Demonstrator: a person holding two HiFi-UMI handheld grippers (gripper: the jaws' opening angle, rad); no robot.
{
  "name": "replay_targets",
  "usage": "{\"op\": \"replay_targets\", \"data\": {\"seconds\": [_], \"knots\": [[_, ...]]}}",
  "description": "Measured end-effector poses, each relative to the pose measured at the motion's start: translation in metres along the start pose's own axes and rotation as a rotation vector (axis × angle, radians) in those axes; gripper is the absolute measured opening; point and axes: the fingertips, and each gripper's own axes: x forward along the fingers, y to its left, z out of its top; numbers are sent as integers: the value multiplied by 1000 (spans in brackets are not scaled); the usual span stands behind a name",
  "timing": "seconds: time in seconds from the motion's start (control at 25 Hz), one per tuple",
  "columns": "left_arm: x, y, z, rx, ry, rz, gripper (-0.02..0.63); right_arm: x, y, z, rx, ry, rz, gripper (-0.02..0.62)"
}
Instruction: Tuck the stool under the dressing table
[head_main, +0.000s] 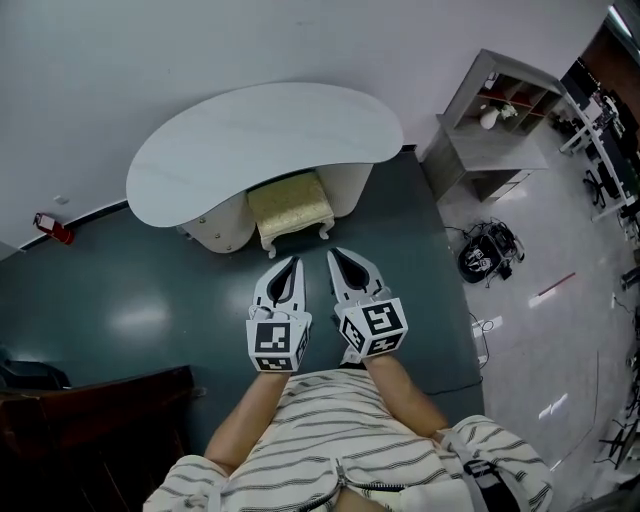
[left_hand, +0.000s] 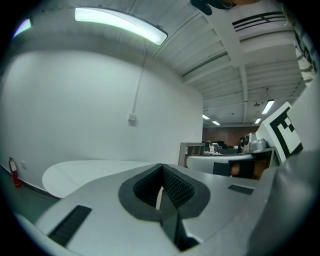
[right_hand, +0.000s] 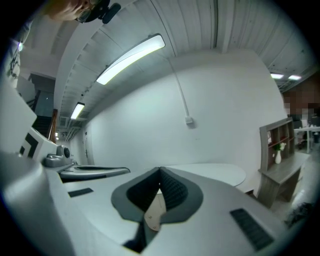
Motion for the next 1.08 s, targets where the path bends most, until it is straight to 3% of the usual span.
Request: {"op": "replay_targets", "data": {"seconds": [0.4,1.08], "knots": [[0,9,26,-1,-80,2,6,7,11,19,-39,-56,4,14],[-2,13,28,4,-112,16,6,4,5,24,-48,-100,-9,14]]}}
